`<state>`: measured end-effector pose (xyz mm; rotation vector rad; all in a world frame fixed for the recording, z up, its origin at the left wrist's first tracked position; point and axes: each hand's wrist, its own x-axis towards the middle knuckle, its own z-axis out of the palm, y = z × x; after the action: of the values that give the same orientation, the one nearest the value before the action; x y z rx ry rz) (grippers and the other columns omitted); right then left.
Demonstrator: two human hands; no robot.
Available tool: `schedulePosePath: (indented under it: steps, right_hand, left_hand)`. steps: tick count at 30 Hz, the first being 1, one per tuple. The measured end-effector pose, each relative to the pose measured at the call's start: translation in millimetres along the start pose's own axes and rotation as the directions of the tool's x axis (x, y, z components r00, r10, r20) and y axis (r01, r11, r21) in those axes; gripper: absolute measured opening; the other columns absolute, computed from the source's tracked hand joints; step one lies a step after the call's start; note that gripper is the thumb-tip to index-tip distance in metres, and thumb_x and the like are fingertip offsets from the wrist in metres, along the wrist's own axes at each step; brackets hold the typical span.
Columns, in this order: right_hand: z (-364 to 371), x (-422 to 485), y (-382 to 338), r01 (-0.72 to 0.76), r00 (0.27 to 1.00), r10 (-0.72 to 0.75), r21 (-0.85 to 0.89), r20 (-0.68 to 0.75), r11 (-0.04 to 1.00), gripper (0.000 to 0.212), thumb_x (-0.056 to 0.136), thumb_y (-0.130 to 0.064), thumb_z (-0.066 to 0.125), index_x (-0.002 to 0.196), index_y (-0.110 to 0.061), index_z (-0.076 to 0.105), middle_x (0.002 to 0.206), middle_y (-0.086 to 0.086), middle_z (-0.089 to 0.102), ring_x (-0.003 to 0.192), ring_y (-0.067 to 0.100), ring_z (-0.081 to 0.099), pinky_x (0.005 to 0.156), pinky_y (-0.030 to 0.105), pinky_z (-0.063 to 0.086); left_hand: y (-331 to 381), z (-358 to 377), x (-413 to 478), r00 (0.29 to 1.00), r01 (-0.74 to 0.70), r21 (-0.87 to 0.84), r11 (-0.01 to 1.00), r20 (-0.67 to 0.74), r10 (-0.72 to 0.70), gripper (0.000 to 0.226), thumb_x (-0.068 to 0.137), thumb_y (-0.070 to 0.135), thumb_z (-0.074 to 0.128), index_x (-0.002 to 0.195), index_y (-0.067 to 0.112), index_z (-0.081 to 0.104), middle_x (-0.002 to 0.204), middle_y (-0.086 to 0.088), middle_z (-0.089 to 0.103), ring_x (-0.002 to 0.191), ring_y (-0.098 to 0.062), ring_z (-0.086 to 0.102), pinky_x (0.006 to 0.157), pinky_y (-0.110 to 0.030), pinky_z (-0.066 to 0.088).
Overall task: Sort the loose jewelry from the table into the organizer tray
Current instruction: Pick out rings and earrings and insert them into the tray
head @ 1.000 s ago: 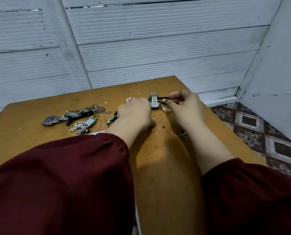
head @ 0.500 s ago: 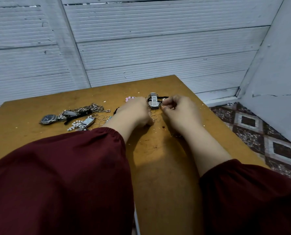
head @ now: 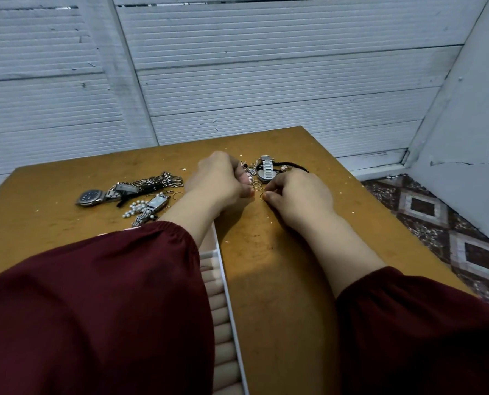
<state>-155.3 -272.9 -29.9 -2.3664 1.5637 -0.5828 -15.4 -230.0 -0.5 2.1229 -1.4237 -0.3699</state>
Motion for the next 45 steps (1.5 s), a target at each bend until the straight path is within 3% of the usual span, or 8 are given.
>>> schedulePosePath:
  steps: [12, 17, 23, 30, 37, 45]
  right_hand:
    - [-0.8, 0.2, 0.4, 0.016, 1.000, -0.016, -0.025, -0.009, 1.000, 0.012, 0.086, -0.037, 0.064, 0.096, -0.034, 0.070, 0.107, -0.005, 0.067, 0.108, 0.023, 0.057, 0.080, 0.031, 0.045]
    - [1.4, -0.9, -0.9, 0.031, 0.999, -0.032, -0.033, -0.024, 0.999, 0.024, 0.090, -0.033, 0.049, 0.099, -0.031, 0.071, 0.109, -0.001, 0.067, 0.105, 0.027, 0.058, 0.078, 0.033, 0.044]
    - [-4.9, -3.0, -0.2, 0.055, 0.998, -0.054, -0.072, 0.016, 0.996, 0.015, 0.087, -0.037, 0.060, 0.098, -0.034, 0.070, 0.110, -0.004, 0.066, 0.111, 0.025, 0.055, 0.084, 0.034, 0.045]
    - [-3.5, 0.2, -0.1, 0.005, 0.996, -0.006, 0.019, 0.086, 1.000, 0.004, 0.087, -0.031, 0.063, 0.083, -0.032, 0.062, 0.102, -0.005, 0.066, 0.101, 0.020, 0.059, 0.075, 0.028, 0.041]
    - [-0.8, 9.3, 2.7, -0.013, 0.975, -0.004, 0.072, 0.224, 0.997, 0.007, 0.090, -0.030, 0.062, 0.087, -0.028, 0.057, 0.113, 0.003, 0.065, 0.110, 0.023, 0.057, 0.090, 0.031, 0.044]
    - [-2.8, 9.0, 2.7, -0.040, 0.974, 0.013, 0.111, 0.227, 0.993, 0.013, 0.089, -0.028, 0.064, 0.083, -0.027, 0.052, 0.105, 0.002, 0.063, 0.108, 0.024, 0.057, 0.091, 0.034, 0.045]
  left_hand:
    - [-10.4, -10.9, -1.5, 1.000, -0.005, -0.032, 0.999, -0.026, 0.004, 0.023, 0.067, 0.027, 0.084, 0.064, 0.022, 0.063, 0.070, 0.011, 0.064, 0.081, -0.017, 0.062, 0.081, -0.038, 0.054]
    - [-11.2, -12.0, -2.3, 0.999, -0.016, -0.032, 0.999, -0.028, 0.015, 0.022, 0.068, 0.026, 0.084, 0.064, 0.022, 0.062, 0.067, 0.013, 0.062, 0.079, -0.016, 0.062, 0.082, -0.040, 0.054]
    - [-10.8, -11.7, -1.1, 0.999, -0.021, -0.027, 0.999, -0.040, 0.019, 0.021, 0.068, 0.028, 0.083, 0.065, 0.023, 0.063, 0.071, 0.011, 0.064, 0.082, -0.018, 0.063, 0.081, -0.042, 0.054]
    - [-10.4, -10.2, -1.0, 0.999, -0.043, -0.028, 0.999, -0.034, 0.043, 0.021, 0.067, 0.027, 0.084, 0.065, 0.022, 0.064, 0.067, 0.013, 0.063, 0.078, -0.015, 0.063, 0.081, -0.041, 0.054]
    - [-5.8, -8.2, -3.2, 0.998, -0.057, -0.017, 0.998, -0.023, 0.057, 0.022, 0.067, 0.027, 0.084, 0.063, 0.022, 0.063, 0.067, 0.013, 0.062, 0.079, -0.016, 0.063, 0.079, -0.037, 0.054]
    - [-3.6, -8.3, -7.4, 0.997, -0.076, -0.026, 0.997, -0.018, 0.076, 0.024, 0.068, 0.025, 0.084, 0.062, 0.024, 0.061, 0.069, 0.009, 0.064, 0.080, -0.018, 0.064, 0.077, -0.036, 0.054]
